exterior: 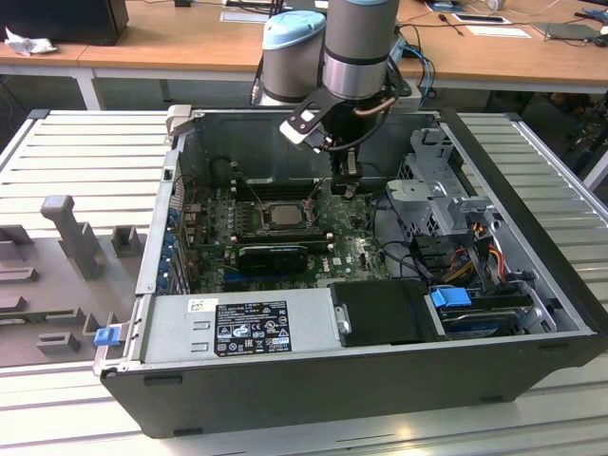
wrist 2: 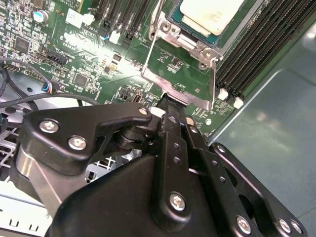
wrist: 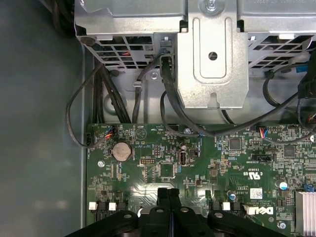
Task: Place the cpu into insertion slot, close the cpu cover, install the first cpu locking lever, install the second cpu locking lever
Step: 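Close the cpu cover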
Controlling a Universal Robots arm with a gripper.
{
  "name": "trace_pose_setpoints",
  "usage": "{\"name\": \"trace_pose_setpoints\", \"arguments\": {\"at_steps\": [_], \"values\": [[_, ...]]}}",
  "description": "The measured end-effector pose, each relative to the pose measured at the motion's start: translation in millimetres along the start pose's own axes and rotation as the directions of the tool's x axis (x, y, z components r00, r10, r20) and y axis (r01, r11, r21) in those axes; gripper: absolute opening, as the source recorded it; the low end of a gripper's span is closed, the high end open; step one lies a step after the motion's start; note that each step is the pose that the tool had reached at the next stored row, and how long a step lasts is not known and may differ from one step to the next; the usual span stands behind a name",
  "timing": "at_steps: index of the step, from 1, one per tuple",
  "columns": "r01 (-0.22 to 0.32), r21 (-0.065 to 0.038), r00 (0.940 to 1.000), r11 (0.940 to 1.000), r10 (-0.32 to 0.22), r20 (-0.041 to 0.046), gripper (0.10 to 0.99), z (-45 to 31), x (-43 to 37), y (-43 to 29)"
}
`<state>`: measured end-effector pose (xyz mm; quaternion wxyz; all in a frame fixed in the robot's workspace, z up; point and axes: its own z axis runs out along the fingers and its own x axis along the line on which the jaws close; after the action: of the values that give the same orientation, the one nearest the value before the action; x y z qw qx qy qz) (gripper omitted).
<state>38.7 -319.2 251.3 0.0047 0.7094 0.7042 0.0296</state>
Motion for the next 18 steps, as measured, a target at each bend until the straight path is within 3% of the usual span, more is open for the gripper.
{"name": "trace_pose_setpoints", "arguments": {"at_steps": [18], "values": [[0.000,0.000,1.0000,1.0000,0.000,-0.0008,0.106,-0.1,0.0,-3.3]]}}
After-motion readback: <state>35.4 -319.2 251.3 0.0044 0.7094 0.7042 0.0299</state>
